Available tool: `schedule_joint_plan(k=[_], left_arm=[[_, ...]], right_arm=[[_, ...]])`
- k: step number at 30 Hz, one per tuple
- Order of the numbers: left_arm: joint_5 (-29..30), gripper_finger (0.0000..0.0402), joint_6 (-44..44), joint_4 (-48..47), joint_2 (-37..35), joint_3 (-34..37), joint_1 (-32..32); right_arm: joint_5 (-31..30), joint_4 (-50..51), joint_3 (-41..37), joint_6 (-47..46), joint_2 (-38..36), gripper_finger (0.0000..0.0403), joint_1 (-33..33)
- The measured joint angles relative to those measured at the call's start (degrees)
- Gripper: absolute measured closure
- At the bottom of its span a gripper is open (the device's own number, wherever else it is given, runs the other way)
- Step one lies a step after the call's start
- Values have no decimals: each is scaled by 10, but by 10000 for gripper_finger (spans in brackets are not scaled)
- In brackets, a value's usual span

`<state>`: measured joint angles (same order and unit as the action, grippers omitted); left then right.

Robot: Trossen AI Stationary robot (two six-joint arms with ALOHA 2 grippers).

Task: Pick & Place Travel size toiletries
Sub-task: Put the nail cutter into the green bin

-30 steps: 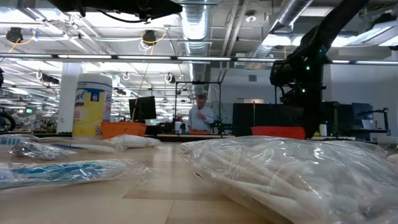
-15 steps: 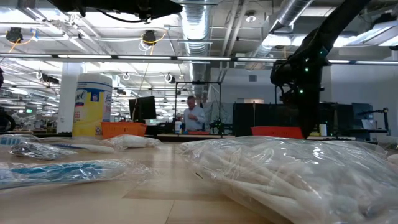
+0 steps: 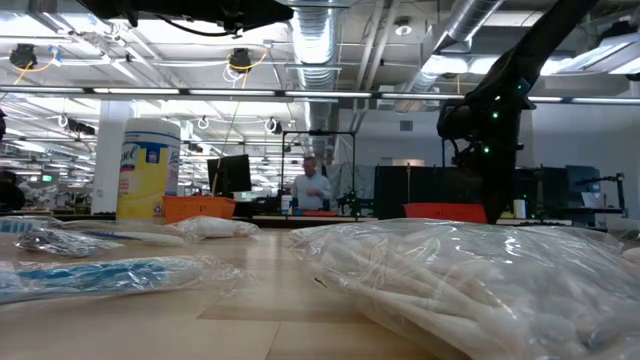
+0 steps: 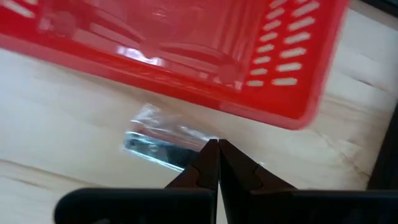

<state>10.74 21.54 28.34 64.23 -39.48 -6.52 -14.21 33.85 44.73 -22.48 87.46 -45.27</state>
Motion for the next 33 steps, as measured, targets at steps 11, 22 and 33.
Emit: schedule_joint_plan(k=[11,22,33], left_arm=[[0,394,0,0,0,0,0],[1,394,0,0,0,0,0],[3,394,0,1,0,0,0]], right_arm=[[7,-18,0,4,0,403,-3],[9,-16,0,9,12,403,-1],[41,-6,18,21,67,403,12]])
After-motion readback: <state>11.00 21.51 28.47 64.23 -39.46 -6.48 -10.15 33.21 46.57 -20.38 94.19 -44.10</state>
